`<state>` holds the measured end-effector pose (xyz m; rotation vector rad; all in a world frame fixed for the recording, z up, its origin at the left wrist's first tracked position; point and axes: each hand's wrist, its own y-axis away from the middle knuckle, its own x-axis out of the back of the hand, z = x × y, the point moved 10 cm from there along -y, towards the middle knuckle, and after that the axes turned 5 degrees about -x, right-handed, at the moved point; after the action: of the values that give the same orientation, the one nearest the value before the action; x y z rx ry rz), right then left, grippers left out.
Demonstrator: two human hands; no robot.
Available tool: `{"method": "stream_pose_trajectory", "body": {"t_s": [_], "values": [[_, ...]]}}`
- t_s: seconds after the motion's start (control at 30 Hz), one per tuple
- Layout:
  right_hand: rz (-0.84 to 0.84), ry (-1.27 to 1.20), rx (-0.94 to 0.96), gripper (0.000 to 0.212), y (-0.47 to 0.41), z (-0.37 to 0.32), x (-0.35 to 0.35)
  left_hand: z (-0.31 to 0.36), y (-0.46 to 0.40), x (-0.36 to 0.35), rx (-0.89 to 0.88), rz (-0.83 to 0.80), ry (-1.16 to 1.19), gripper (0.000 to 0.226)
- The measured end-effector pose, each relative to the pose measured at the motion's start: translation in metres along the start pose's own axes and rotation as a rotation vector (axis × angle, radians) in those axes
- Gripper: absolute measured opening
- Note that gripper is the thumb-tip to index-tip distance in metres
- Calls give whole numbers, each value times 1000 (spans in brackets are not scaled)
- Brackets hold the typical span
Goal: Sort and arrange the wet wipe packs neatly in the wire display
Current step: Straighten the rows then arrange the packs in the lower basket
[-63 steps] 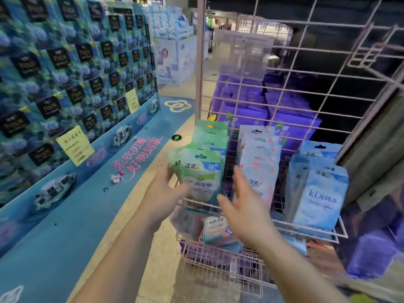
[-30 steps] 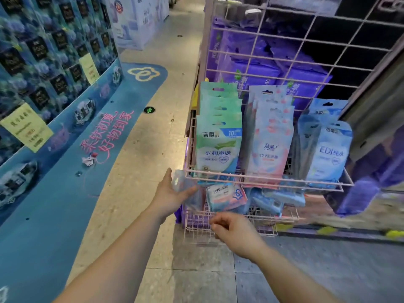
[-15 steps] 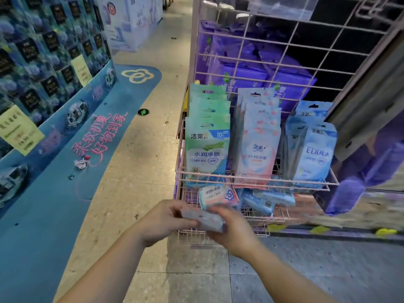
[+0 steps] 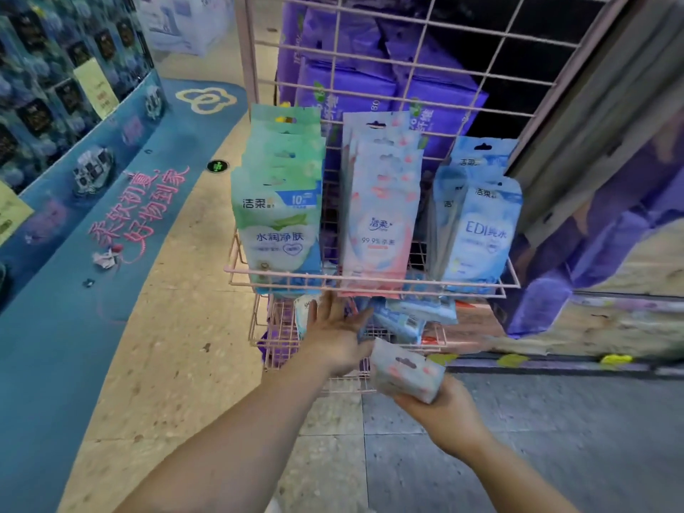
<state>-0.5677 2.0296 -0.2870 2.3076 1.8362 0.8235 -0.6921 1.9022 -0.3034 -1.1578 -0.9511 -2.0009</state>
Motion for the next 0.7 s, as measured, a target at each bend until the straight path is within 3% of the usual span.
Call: {"method": "stream_pose_trajectory", "body": {"t_s": [0.1,0.27,0.37,0.53,0.63,0.7], "values": [[-32,-26,-21,40,0,12,8,-15,5,-4,63,99,-37,54],[-94,-96,-42,35,-9,20,10,-75,69,47,156,591,88,15],[-131,-100,-52,31,-11,21,7,-113,90,67,325,687,238,22],[-177,-136,-62,29,-14,27,11,-91,75,74,217,647,173,40],[-175,-134,-64,27,-15,31,21,-66,64,57,103,529,-202,34],[-184,-174,-51,32,-15,31,26,-42,53,33,83,389,-272,35]]}}
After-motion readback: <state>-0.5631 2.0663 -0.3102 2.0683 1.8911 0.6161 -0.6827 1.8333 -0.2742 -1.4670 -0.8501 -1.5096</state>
